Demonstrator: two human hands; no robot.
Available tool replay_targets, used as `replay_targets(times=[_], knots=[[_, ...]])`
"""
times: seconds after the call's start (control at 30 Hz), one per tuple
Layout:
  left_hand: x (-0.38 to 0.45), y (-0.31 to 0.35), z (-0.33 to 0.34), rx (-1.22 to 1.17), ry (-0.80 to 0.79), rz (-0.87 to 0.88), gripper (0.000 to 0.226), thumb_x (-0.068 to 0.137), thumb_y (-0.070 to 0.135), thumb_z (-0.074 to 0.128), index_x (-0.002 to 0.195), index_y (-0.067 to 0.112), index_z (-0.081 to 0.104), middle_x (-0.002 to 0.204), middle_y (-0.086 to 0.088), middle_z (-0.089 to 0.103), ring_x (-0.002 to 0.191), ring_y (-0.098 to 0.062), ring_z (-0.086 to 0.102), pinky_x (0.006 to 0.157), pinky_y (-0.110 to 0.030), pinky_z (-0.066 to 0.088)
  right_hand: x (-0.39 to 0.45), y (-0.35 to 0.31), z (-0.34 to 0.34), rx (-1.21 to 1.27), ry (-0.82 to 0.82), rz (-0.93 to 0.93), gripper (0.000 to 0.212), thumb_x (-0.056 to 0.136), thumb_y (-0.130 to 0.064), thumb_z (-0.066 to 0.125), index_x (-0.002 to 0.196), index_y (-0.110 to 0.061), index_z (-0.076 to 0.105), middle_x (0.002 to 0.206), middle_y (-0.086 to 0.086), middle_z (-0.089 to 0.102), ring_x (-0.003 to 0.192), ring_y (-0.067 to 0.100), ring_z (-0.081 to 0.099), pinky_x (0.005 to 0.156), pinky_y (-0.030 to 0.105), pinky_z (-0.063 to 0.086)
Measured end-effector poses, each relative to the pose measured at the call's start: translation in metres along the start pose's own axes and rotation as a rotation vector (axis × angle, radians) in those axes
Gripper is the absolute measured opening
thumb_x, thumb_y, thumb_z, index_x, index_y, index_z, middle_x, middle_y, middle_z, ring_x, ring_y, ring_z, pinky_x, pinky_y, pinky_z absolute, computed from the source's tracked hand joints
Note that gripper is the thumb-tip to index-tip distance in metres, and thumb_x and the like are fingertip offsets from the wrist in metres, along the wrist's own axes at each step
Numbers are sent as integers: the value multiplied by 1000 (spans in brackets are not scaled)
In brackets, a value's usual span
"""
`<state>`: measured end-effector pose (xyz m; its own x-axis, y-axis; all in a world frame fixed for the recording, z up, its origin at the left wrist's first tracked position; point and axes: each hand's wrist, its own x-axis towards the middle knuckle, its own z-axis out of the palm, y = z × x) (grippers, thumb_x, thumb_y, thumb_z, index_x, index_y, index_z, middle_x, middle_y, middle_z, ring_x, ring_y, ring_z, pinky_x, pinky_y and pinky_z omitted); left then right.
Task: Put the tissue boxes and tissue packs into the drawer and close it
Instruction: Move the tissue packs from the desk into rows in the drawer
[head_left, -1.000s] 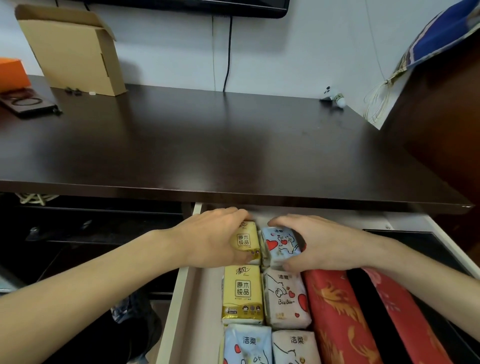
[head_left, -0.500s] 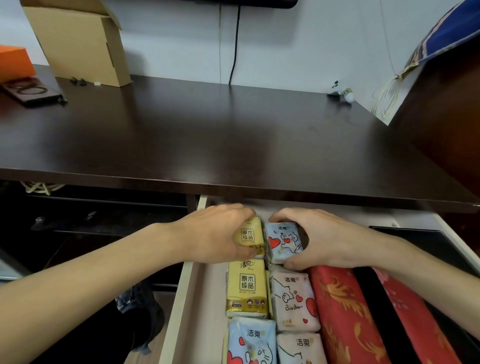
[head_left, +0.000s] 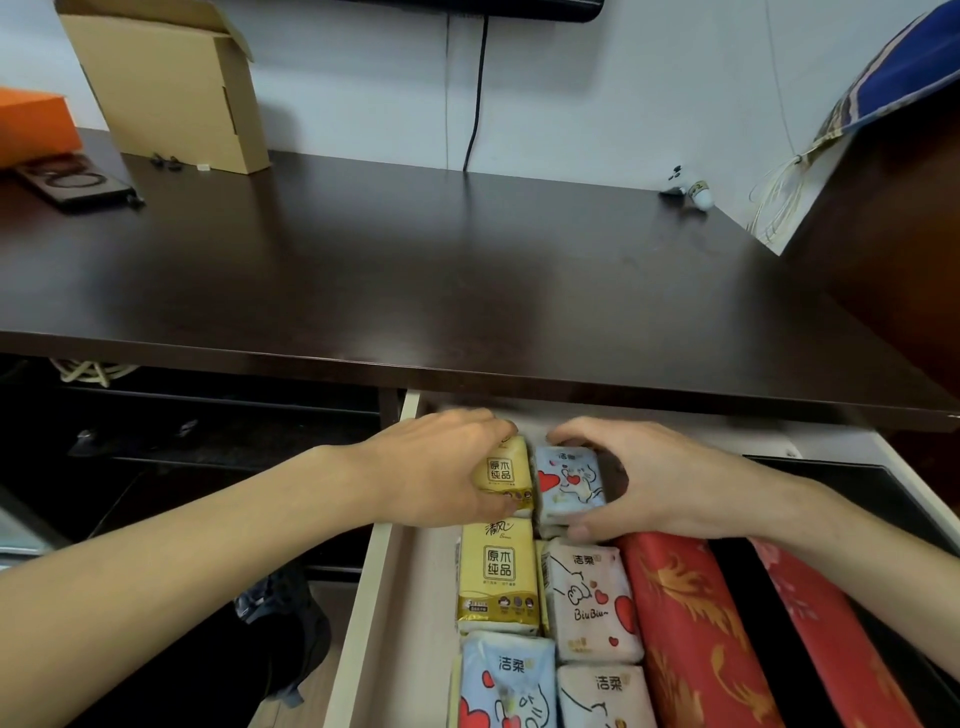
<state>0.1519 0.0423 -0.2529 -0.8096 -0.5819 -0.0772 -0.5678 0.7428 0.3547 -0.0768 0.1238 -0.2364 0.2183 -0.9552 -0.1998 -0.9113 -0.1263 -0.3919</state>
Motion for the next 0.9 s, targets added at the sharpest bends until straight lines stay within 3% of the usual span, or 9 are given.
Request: replay_targets(times=[0.1,0.23,0.37,0.67,0.8,0.9], knots=[[0,0,-1,-6,0,4,46,83,53,69,120,31,54,109,14,56,98,-7,57,83,-34,54,-1,0,2,12,-51,-9,87,67,-71,79,142,-44,45,120,-30,59,111,-9,56,92,21,52],[-1,1,-1,-27,-5,7,45,84,52,69,121,31,54,110,14,56,97,-7,58,82,-35,55,-1,-1,0,2,-34,-2,77,74,-51,84,141,-42,47,120,-25,61,109,-3,60,91,24,54],[-2,3,-2,-17,-14,6,42,85,51,68,119,31,54,108,13,57,95,-7,58,79,-33,55,2,-5,2,-47,-14,-16,74,72,-45,87,135,-41,50,115,-22,62,104,0,61,86,28,54],[-3,5,-2,-32,-28,-1,48,85,50,69,125,30,52,110,13,56,96,-6,59,78,-31,56,6,-7,5,-106,14,-19,77,71,-51,87,137,-41,48,117,-21,57,106,3,57,86,27,52],[-4,7,-4,-25,-9,6,52,86,49,69,130,30,50,115,13,54,102,-6,55,83,-32,55,-4,-12,-3,-69,23,4,84,72,-57,83,145,-39,45,128,-23,54,114,1,55,95,28,51],[-12,10,-9,19,44,26,62,86,53,66,140,31,44,123,16,52,110,-4,50,87,-31,52,-27,-21,-6,-71,150,-42,69,75,-65,76,136,-44,52,127,-28,51,116,-3,52,92,25,49]])
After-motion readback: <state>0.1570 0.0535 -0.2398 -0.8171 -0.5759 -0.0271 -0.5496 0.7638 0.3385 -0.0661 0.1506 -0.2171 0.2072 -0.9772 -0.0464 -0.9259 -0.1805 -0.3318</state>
